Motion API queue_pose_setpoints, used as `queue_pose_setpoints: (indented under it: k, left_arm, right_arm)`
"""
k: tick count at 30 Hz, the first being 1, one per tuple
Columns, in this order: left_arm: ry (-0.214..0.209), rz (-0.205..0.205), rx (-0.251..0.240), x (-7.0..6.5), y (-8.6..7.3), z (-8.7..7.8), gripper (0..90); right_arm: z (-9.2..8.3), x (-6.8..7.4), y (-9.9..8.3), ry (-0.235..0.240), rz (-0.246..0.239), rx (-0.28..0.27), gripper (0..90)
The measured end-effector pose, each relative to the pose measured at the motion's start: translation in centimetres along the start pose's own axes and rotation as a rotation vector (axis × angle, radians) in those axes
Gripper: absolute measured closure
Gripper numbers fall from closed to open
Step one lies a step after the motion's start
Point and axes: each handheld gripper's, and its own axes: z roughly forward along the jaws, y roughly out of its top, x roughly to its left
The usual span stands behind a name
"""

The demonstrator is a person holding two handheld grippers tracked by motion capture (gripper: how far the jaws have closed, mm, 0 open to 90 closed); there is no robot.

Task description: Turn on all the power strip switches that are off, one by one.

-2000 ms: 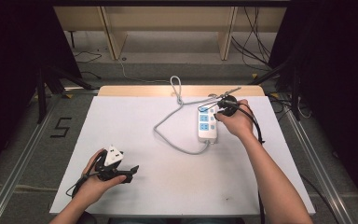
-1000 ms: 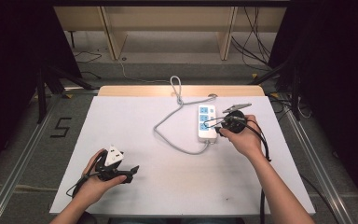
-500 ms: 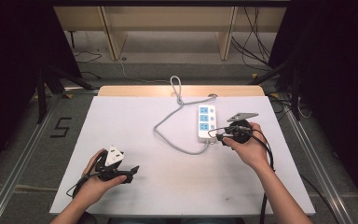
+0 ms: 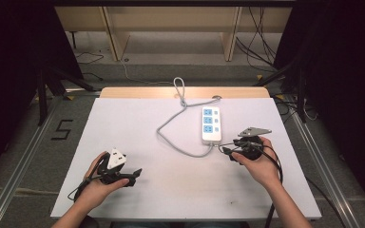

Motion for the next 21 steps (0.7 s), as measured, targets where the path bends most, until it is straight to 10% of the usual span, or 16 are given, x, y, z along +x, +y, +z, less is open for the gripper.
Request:
queue_pose_setpoints:
  k: [21]
  left_arm:
    - [0.005,0.003,0.010,0.2,0.0,0.1,20.5]
  right_arm:
    - [-1.6,0.0,-3.5,-0.020,0.018,-0.078,40.3]
